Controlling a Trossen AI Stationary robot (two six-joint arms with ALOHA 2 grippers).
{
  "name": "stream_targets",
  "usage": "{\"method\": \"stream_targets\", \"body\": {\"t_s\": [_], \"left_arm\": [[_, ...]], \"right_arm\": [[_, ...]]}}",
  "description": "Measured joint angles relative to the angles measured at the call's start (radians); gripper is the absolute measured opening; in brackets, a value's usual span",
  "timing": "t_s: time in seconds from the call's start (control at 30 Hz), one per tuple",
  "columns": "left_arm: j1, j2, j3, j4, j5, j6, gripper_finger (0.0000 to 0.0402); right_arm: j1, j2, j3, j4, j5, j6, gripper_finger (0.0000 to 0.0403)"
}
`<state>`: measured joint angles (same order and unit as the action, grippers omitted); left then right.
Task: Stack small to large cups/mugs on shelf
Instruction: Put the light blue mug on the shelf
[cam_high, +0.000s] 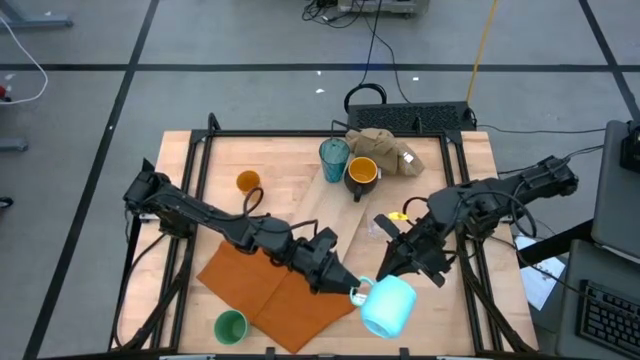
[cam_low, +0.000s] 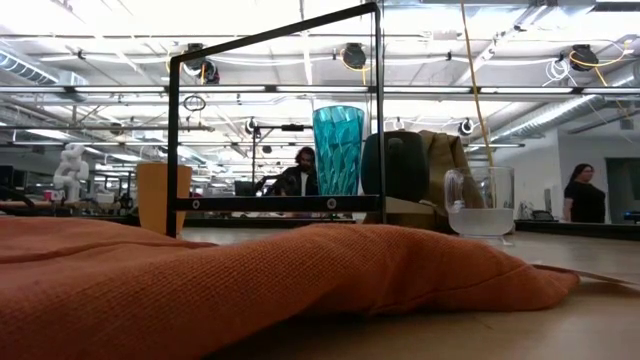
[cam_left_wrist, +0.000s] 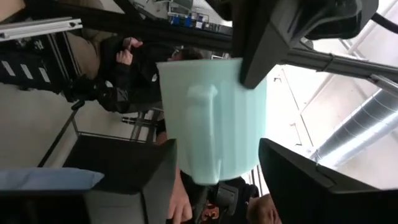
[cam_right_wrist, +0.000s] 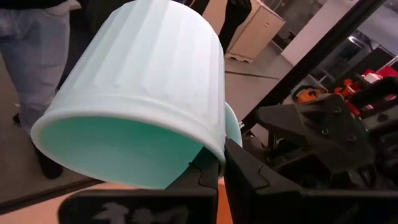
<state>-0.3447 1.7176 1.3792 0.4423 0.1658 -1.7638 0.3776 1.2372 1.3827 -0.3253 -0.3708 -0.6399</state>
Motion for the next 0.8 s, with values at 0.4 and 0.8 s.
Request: {"method": "stream_targets", "body": {"t_s": [0.4, 0.8], "left_arm": [[-0.005, 0.000, 0.000, 0.003, 0.009, -0.006, 0.0172], [-0.001, 0.000, -0.001, -0.004, -0.034, 0.062, 0.0044]], "right_arm": [[-0.067, 0.004, 0.000, 0.020, -0.028, -0.006, 0.0000], [-0.071, 0.009, 0.000, 0.018, -0.050, -0.006, 0.0000]]}}
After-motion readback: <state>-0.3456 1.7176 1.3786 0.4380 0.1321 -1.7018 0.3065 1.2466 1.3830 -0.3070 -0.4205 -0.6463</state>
